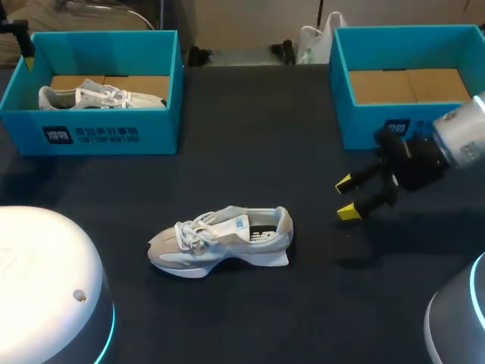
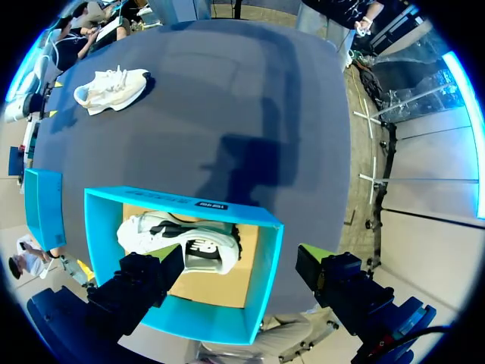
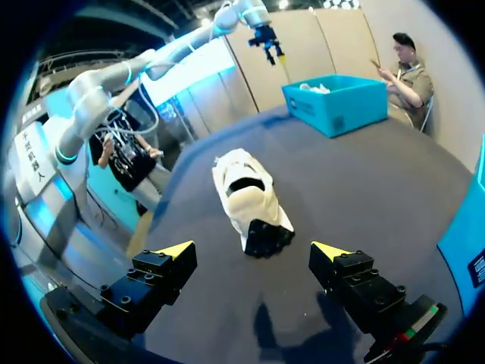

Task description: Take the shoe out of the shoebox, open the shoe tongue, remove and reinsert the insole, then place the shoe into the shoebox

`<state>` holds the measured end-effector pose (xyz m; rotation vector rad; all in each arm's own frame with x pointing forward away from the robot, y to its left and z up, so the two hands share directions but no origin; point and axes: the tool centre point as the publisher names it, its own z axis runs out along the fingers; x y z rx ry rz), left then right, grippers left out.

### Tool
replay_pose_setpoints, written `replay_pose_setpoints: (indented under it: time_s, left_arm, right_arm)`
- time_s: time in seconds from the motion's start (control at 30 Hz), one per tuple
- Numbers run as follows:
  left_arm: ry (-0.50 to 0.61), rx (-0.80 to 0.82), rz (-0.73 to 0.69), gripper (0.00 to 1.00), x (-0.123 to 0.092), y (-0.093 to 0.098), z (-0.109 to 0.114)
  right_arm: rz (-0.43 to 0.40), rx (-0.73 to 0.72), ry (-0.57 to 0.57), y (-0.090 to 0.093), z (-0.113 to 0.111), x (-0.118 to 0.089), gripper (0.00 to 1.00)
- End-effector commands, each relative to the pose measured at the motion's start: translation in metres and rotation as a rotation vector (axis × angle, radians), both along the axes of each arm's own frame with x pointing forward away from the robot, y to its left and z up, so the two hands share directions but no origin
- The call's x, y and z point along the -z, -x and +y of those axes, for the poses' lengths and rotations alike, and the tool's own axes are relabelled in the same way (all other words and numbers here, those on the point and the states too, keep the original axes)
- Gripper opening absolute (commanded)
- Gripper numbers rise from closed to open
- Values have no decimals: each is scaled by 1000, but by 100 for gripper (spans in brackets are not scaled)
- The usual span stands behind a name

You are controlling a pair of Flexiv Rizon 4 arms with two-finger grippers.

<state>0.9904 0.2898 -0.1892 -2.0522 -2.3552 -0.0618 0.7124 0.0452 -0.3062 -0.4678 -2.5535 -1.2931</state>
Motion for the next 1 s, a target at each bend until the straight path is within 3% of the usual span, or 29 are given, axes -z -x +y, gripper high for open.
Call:
replay_pose_setpoints:
  time_s: [0.03, 0.13, 0.2, 0.4, 0.53, 0.9, 1.0]
  left_arm:
    - [-1, 1, -4, 100, 0, 2, 0]
    - [-1, 1, -4, 100, 0, 2, 0]
    - [-1, 1, -4, 100, 0, 2, 0]
    - [-1, 1, -4, 100, 0, 2, 0]
    - [-1, 1, -4, 100, 0, 2, 0]
    - [-1, 1, -4, 100, 0, 2, 0]
    - [-1, 1, -4, 100, 0, 2, 0]
  right_arm:
    - [-46, 75, -102, 10, -1, 0, 100]
    - [-46, 75, -102, 10, -1, 0, 100]
    - [-91, 82, -102, 9, -5, 2, 100]
    - [-178, 127, -185, 4, -22, 31, 100]
    - [-160, 105, -194, 1, -25, 46, 100]
    - [-160, 105, -194, 1, -25, 46, 100]
    - [-210, 66, -185, 1, -20, 55, 100]
